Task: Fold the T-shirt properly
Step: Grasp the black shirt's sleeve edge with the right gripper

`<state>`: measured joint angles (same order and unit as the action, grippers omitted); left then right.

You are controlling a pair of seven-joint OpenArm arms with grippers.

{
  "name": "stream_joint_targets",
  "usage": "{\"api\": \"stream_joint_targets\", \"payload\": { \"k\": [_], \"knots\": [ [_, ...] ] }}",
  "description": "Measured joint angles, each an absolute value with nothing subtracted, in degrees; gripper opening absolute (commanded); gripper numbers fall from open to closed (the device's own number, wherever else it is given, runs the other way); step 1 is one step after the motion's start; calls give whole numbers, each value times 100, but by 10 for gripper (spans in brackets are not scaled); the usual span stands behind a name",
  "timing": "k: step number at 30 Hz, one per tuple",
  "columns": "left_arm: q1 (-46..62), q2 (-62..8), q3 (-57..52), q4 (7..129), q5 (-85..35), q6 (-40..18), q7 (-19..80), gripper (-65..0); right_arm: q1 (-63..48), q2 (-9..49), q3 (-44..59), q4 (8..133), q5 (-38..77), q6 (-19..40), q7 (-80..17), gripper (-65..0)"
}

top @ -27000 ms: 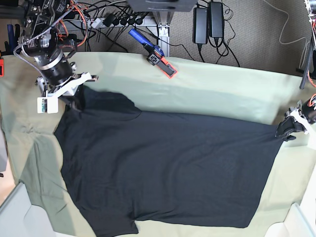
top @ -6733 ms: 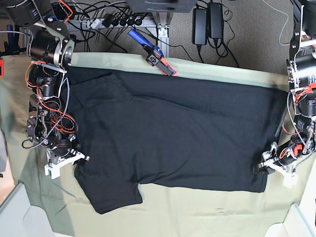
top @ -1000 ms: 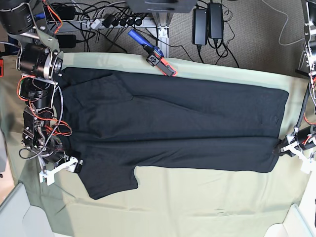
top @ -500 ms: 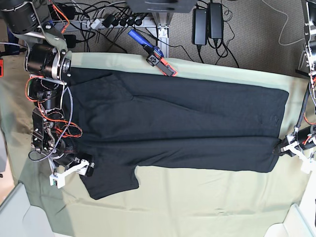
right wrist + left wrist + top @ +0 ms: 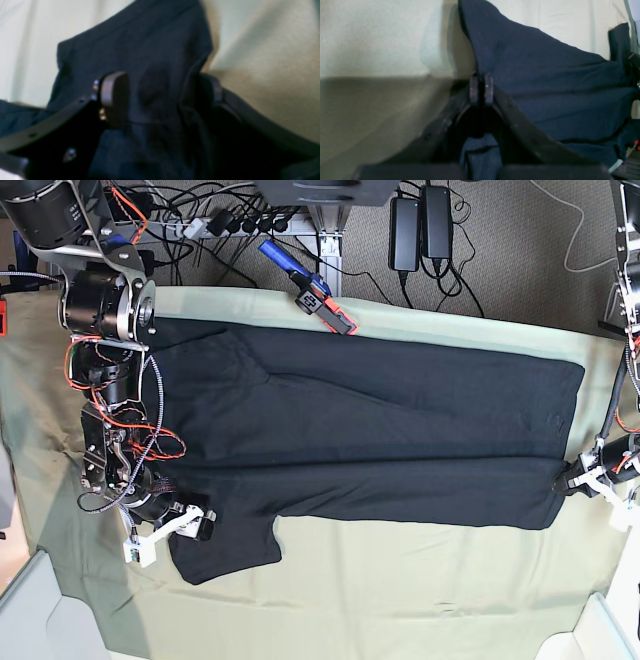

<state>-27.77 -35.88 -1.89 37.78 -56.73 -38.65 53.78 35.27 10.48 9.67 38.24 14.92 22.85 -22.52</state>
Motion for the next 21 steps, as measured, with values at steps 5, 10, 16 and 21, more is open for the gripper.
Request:
{"api": "stream_joint_targets", "payload": {
  "k": [5,10,16,21],
  "knots": [
    [-2777,-3588,-189,3778,-5673,-3863,5378,-650,3540,1050,895,3826,1363,2285,-2252,-249],
    [-2779,-3588,-189,3778,-5690,-3865,5378,-650,3524,1052,888,3824,1304,2285,-2193,-551],
    [-2777,-3588,-189,3778,-5695,-3865,5378,-650,3507,1111,873,3822,1214,2287,-2106,-650],
    [-2777,-3588,-189,3778,-5714,-3865,5378,-650,3444,1146,871,4158,799,2290,-2152,-650]
  ]
}}
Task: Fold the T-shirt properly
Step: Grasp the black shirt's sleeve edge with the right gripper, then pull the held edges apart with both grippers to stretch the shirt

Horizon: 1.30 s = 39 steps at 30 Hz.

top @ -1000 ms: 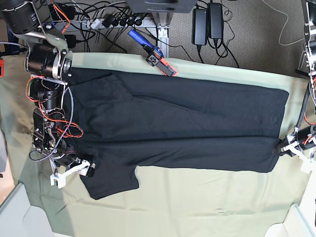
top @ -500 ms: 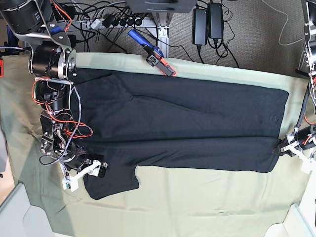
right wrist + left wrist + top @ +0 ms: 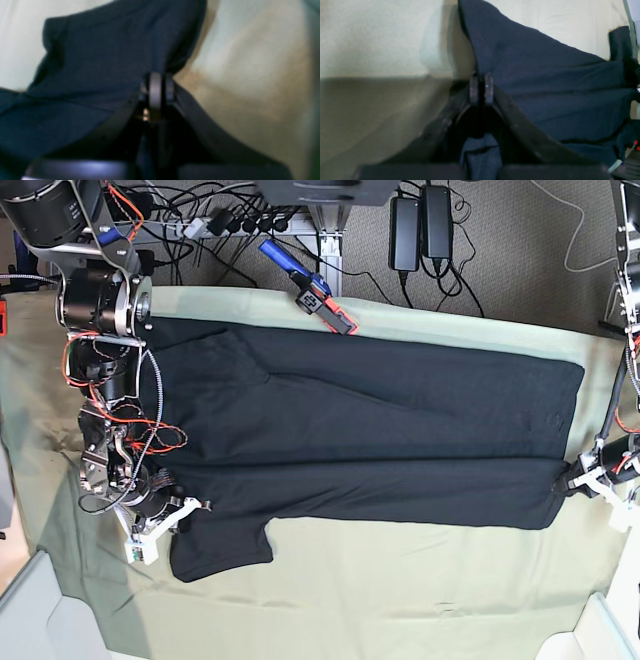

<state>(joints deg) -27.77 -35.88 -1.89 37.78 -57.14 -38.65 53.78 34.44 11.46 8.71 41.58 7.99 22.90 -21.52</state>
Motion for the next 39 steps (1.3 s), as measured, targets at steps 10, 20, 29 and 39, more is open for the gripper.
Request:
{"api": "stream_joint_targets", "payload": {
  "k": [10,20,29,39],
  "knots": [
    [-2421,-3765,-189,4727,-6014,-3868,5771,-650,2727,1555,408,5778,760,2421,-2145,-650],
    [-1776,-3826,-183,5472,-5983,-3892,5760,-650,1820,2032,141,7297,786,2432,-2147,-650],
    [-1778,-3826,-183,5474,-5977,-3892,5756,-650,1857,2064,141,7286,751,2434,-2106,-650],
    [-1778,-3824,-183,5474,-5876,-3892,5741,-650,2475,2062,139,7284,746,2443,-2062,-650]
  ]
}}
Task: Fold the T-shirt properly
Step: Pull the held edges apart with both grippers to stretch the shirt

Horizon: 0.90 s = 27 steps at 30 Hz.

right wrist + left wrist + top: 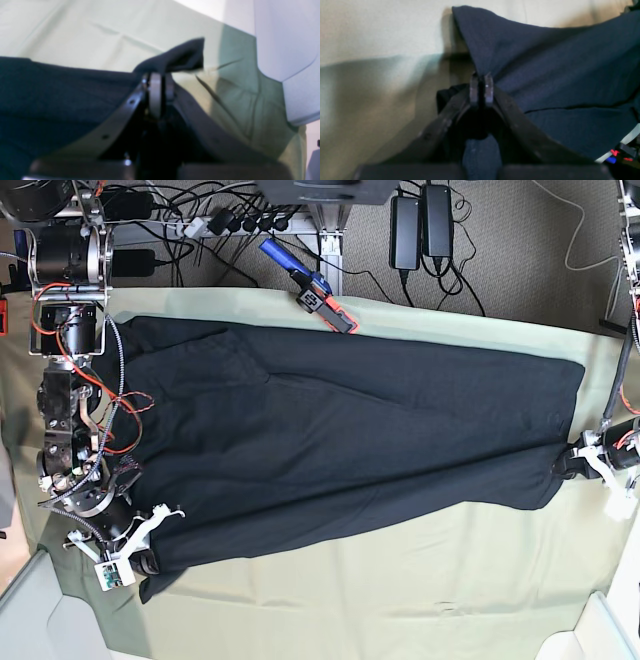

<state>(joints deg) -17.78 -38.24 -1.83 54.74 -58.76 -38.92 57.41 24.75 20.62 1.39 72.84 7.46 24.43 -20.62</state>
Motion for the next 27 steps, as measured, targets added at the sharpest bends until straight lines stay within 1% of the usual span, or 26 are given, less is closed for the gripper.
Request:
{"api": "stream_joint_targets", "payload": {
  "k": [4,5,7,8,9,10,15,20,27],
  "knots": [
    [-1778,-3824,-183,5474,-5878,-3892,5743,-650,2429,2064,126,7260,746,2443,-2067,-650],
    [-1778,-3824,-183,5474,-5876,-3892,5743,-601,2429,2064,106,7244,742,2445,-2067,-650],
    [-1778,-3826,-183,5474,-5857,-3892,5747,-440,2434,2064,51,7194,674,2445,-2060,-650],
    [-1776,-3833,-183,5474,-5848,-3892,5752,-376,2434,2067,8,7179,589,2445,-2062,-650],
    [-1767,-3846,-183,5474,-5846,-3894,5771,-338,2432,2067,-38,7150,572,2445,-2062,-650],
    [-1763,-3863,-183,5474,-5850,-3892,5774,-329,2429,2069,-84,7116,569,2445,-2062,-650],
    [-1741,-4058,-183,5548,-5996,-3896,5975,-330,2432,2097,-191,7081,489,2445,-2062,-650],
    [-1376,-4204,-183,5822,-6099,-3900,6012,-330,2429,2097,-191,7074,482,2445,-2067,-650],
    [-1035,-4189,-183,6632,-6204,-3903,5999,-330,2366,2097,-191,7076,508,2445,-2047,-650]
  ]
}}
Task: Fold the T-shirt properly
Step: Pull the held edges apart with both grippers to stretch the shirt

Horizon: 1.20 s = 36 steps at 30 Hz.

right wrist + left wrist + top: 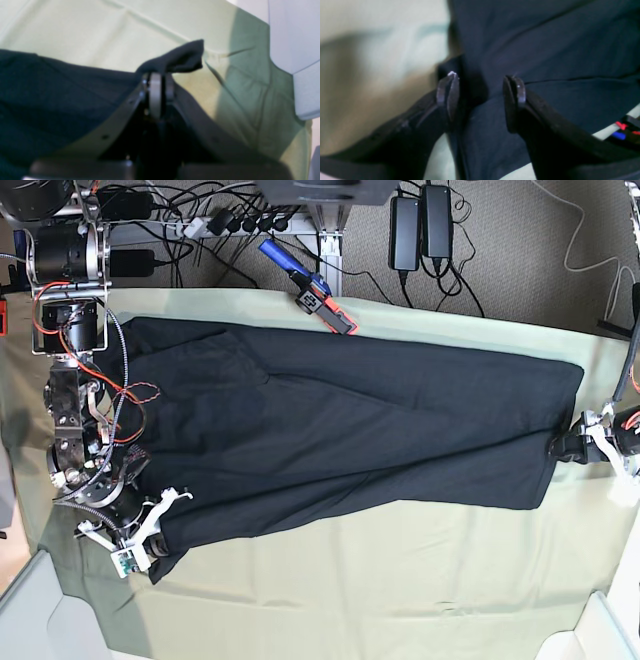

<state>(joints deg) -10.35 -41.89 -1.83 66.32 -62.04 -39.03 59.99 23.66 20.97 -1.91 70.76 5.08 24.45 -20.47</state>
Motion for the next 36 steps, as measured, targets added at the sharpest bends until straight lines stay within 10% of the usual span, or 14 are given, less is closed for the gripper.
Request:
{"api": "stream_joint_targets", "payload": {
  "k": [13,18,36],
  "knots": [
    [-921,-3638,-178,7754,-6298,-3903,5983,-330,1933,2102,-191,7074,779,2445,-2064,-650],
    [-840,-3461,-176,7754,-6219,-3905,5961,-330,1935,2110,-191,7074,1114,2445,-2062,-203],
    [-733,-3507,-178,7752,-6117,-3903,5957,-330,2851,1774,1190,5966,1553,2421,-2099,-207]
  ]
}}
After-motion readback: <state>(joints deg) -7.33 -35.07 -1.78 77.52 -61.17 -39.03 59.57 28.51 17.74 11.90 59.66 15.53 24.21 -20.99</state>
